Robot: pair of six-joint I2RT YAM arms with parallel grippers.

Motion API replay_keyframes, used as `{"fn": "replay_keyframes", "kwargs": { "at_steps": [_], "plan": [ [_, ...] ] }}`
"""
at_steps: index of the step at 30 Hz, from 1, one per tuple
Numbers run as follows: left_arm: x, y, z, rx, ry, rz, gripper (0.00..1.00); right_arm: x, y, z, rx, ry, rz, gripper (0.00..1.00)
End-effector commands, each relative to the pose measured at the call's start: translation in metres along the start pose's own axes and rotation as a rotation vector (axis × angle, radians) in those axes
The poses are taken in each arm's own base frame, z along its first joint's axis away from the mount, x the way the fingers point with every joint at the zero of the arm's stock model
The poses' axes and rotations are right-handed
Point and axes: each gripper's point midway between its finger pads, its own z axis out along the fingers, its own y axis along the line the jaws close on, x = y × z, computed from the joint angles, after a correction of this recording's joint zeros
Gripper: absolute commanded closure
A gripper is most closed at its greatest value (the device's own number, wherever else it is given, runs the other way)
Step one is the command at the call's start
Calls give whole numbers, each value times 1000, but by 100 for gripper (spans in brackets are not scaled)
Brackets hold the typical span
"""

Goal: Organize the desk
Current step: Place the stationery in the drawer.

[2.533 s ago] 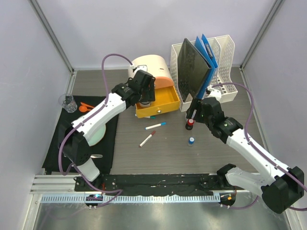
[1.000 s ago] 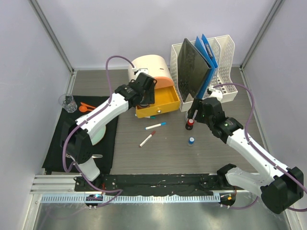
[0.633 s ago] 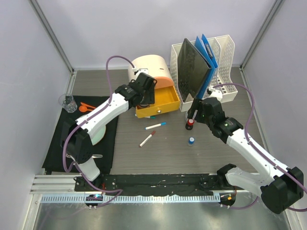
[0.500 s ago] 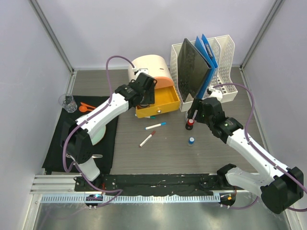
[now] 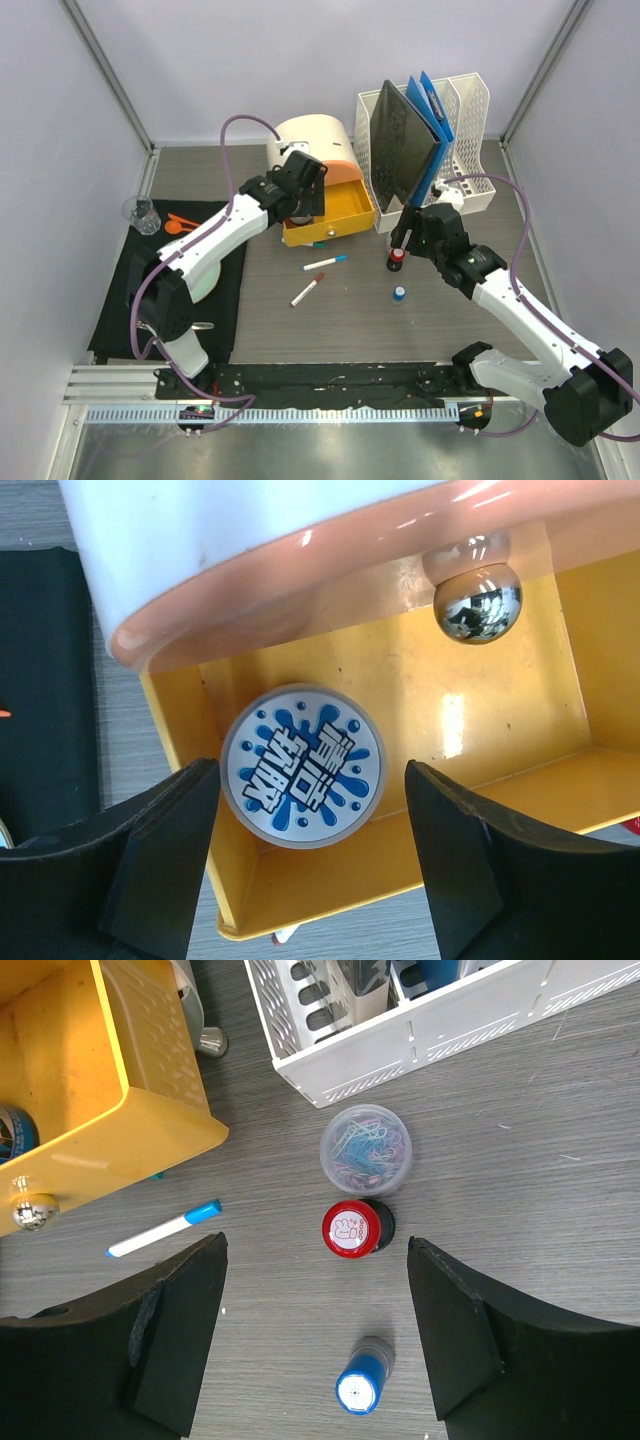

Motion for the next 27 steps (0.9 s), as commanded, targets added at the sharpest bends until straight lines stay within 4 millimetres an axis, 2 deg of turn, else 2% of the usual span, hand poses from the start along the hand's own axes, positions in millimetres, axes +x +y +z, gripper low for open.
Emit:
{"fn": "replay_keyframes", "kwargs": {
  "at_steps": [1,6,10,16,17,18,19,20,21,22,23,24,25,26,27],
  "plan": [
    [-25,-5,-9,8,-73,-10,20,-13,3,-3,-15,-45,12,22],
    [-30,-6,-14,17,-86,-17,18,-14,3,-3,-16,-49,16,22],
    [-41,-7,-26,34,-120,-34,16,-17,2,-5,-13,-58,13,21],
    [-64,-7,-61,97,-202,-75,11,-22,-7,-5,33,-58,6,22],
    [-61,-5,-61,98,-200,-78,9,-20,-10,-5,42,-47,5,22],
    [-69,-6,-76,135,-238,-107,6,-19,-11,-3,52,-37,5,21],
    [-69,-6,-80,151,-248,-117,0,-18,-12,-1,59,-28,4,22],
    [-61,-4,-80,159,-241,-119,0,-16,-16,1,71,-11,2,22],
    [-67,-2,-95,191,-280,-142,0,-14,-14,5,63,9,-3,21],
    [-66,0,-101,205,-289,-157,0,-12,-14,7,63,24,-8,21],
    [-55,5,-99,198,-277,-158,0,-11,-14,10,64,36,-16,21],
    [-53,8,-102,199,-286,-167,0,-13,-13,11,63,38,-18,20],
    [-55,14,-115,209,-314,-182,0,-8,-12,16,59,64,-28,18],
    [-43,20,-111,195,-299,-174,0,-9,-12,18,60,68,-42,9],
    [-41,25,-114,187,-309,-177,0,-11,-11,21,59,71,-48,8]
  ]
}}
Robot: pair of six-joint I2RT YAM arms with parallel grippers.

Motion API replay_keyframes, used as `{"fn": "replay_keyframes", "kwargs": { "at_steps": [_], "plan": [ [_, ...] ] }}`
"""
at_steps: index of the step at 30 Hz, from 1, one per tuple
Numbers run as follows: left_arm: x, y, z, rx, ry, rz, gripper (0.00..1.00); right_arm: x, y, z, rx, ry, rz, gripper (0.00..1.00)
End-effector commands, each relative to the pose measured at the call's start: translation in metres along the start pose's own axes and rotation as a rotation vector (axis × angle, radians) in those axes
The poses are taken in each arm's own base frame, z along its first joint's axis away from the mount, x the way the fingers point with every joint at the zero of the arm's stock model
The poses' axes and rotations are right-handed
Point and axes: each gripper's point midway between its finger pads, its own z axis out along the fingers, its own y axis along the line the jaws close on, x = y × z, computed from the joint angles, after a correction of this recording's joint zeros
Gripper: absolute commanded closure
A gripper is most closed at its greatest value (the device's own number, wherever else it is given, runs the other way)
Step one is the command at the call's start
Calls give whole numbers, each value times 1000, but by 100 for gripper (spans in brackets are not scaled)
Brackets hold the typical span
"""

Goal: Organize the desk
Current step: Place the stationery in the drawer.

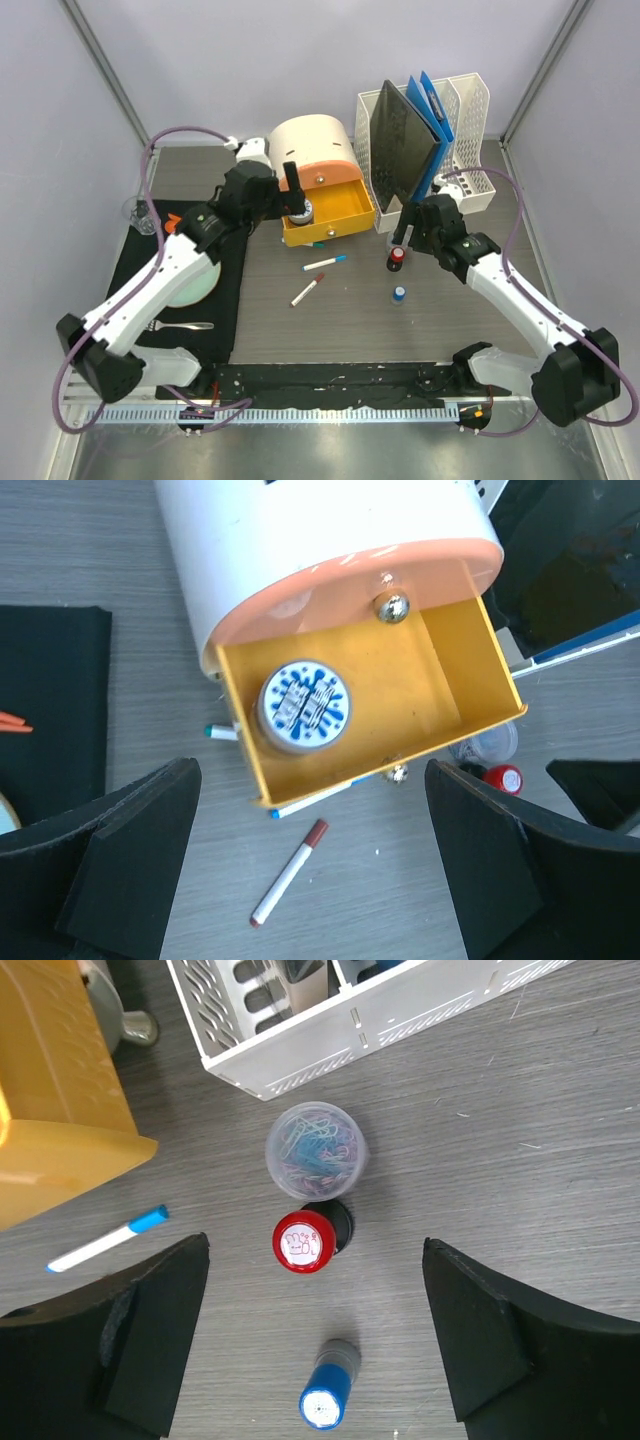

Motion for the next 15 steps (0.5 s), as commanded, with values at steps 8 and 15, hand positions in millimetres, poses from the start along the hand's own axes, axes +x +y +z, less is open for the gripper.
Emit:
{"fn": "replay_keyframes", "kwargs": {
  "at_steps": [8,15],
  "plan": [
    [27,69,-27,-171,-67,57,0,-19,15,40,10,69,-83,6],
    [40,104,-30,-196,-44,6,0,-12,14,63,33,117,-93,7]
  ]
}}
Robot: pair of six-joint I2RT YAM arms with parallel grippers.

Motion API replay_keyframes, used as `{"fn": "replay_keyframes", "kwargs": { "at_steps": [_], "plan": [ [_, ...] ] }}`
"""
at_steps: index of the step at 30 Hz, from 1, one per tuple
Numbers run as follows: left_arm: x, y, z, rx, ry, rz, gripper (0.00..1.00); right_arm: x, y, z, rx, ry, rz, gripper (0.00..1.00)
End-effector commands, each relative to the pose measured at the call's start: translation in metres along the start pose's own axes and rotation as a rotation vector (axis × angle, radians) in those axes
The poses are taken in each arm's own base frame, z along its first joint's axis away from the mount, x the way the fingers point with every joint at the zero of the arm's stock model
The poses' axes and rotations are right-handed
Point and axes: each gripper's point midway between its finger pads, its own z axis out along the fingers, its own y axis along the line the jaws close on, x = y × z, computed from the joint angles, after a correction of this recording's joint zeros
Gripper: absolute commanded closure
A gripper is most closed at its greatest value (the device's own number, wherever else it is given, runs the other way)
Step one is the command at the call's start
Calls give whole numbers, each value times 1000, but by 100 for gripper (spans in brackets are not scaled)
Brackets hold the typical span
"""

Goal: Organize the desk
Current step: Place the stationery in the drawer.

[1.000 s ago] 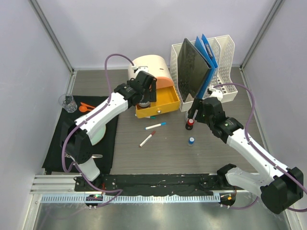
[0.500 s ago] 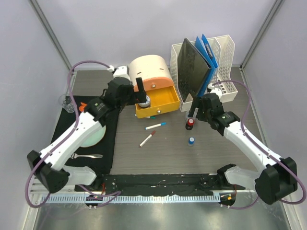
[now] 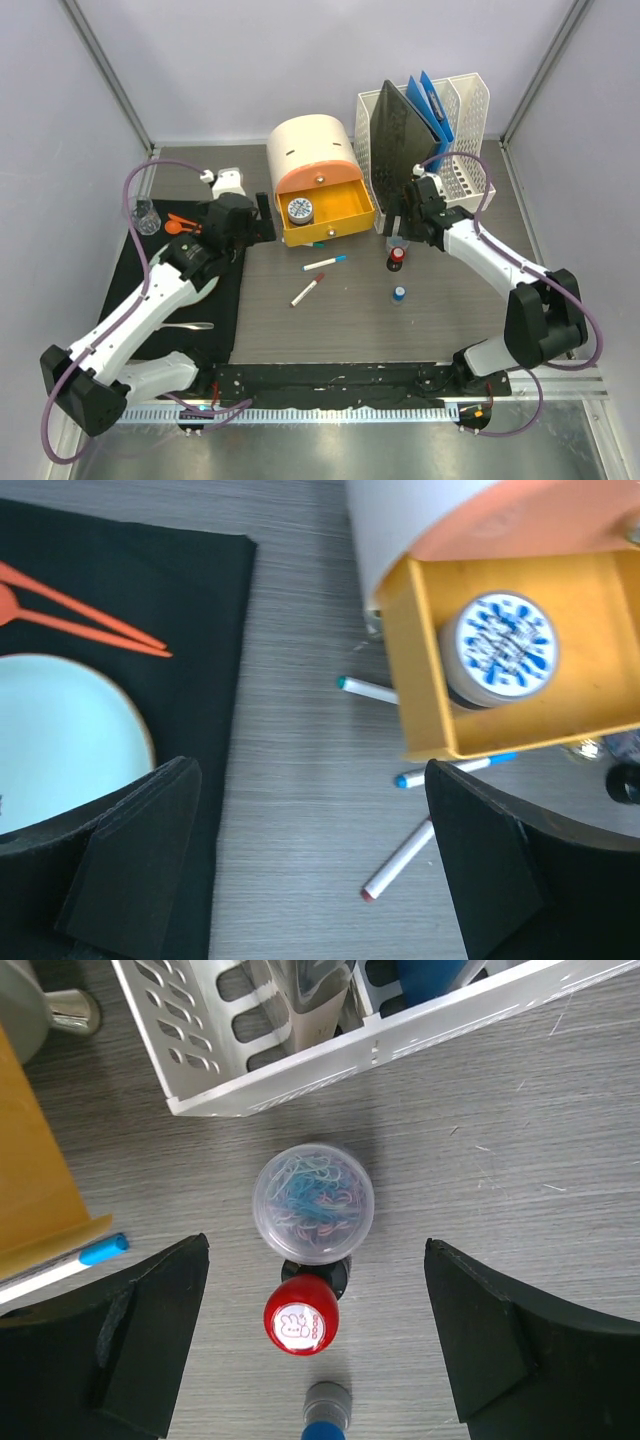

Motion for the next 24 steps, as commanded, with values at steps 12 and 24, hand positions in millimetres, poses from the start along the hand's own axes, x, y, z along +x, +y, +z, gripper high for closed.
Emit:
{"fn": "replay_keyframes", "kwargs": {
  "at_steps": [12,24],
  "plan": [
    [16,41,-1,-7,24,-94,0,-12,12,33,-21,-1,-27,11],
    [27,37,0,21,57,-114,0,-9,6,50,24,-5,-22,17]
  ]
}}
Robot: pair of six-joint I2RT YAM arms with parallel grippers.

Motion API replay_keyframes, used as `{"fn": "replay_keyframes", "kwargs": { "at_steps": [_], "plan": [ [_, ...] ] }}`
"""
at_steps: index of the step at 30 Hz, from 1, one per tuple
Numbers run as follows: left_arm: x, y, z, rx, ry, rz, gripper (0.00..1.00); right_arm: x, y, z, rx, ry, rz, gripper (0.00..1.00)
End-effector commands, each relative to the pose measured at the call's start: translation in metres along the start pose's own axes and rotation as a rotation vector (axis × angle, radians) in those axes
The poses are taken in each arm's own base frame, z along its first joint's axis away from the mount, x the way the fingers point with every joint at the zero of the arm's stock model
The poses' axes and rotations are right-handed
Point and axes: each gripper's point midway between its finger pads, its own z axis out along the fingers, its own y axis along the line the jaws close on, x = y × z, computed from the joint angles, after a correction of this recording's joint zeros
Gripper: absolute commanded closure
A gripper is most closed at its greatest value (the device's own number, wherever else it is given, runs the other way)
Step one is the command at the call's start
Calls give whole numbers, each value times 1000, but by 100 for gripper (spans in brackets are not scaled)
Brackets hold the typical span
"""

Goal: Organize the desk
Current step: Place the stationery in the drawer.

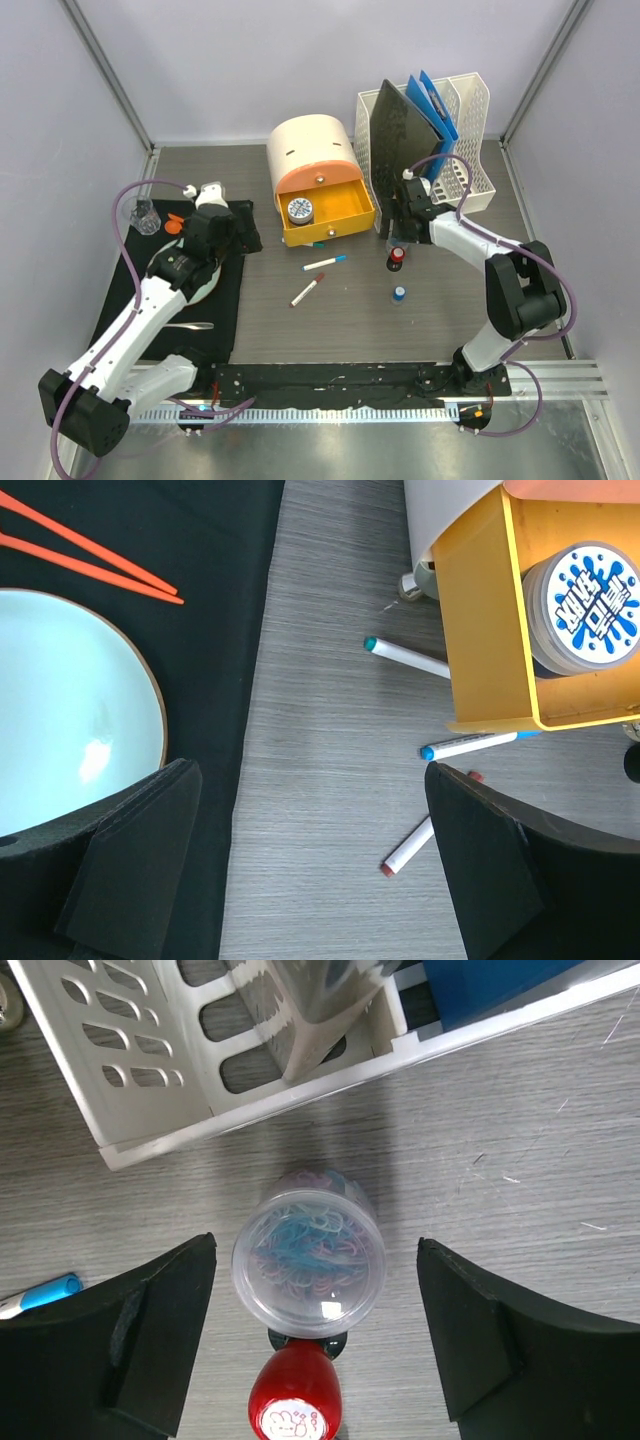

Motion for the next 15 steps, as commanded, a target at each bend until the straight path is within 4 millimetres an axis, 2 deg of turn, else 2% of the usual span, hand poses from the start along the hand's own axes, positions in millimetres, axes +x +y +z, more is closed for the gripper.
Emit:
{"fn": "replay_keyframes", "kwargs": {
  "at_steps": [1,6,10,12,15],
  "plan": [
    [-7,-6,-4,33,-24,-31,0,-28,6,1,-11,-89,19,21],
    [-3,-7,-2,36,-12,-36,0,-26,7,4,-14,-84,21,34],
    [0,-7,0,38,-2,-36,0,-21,7,5,-20,-70,19,37],
    [2,-6,1,37,0,-36,0,-19,8,5,-26,-66,20,36],
    [3,-7,1,40,7,-33,0,-13,5,4,-21,-58,23,28]
  ]
}}
